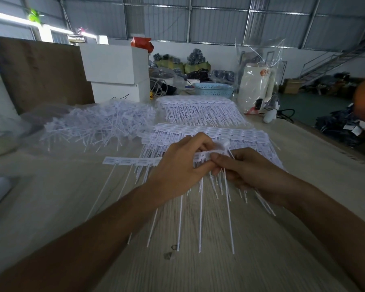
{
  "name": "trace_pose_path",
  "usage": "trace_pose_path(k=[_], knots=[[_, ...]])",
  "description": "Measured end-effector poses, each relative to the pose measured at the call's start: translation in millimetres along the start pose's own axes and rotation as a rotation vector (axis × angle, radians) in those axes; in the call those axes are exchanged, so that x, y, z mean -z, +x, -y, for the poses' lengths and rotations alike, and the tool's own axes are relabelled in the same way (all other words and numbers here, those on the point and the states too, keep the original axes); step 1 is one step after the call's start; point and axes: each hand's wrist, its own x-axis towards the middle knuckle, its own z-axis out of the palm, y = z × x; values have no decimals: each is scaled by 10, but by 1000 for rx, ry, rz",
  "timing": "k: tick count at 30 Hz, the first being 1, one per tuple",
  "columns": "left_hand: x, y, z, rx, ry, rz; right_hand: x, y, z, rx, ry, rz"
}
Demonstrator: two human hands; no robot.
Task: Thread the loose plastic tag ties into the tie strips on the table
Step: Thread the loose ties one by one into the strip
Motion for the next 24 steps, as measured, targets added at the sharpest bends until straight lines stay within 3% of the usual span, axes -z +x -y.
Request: trace_pose_path(k=[4, 7, 12, 18, 24], knots=[[40, 17, -10, -34, -61, 71, 24, -3, 52, -18, 104, -63], [57, 8, 86, 34, 60, 144, 72, 10, 71, -61, 163, -185], [66, 20, 136, 23, 171, 67, 68, -3, 72, -77, 233, -112], [71, 3, 101, -59, 290, 77, 14, -20, 106, 82, -72, -191], [85, 31, 111, -67, 287, 151, 9, -21, 68, 156, -115, -182]])
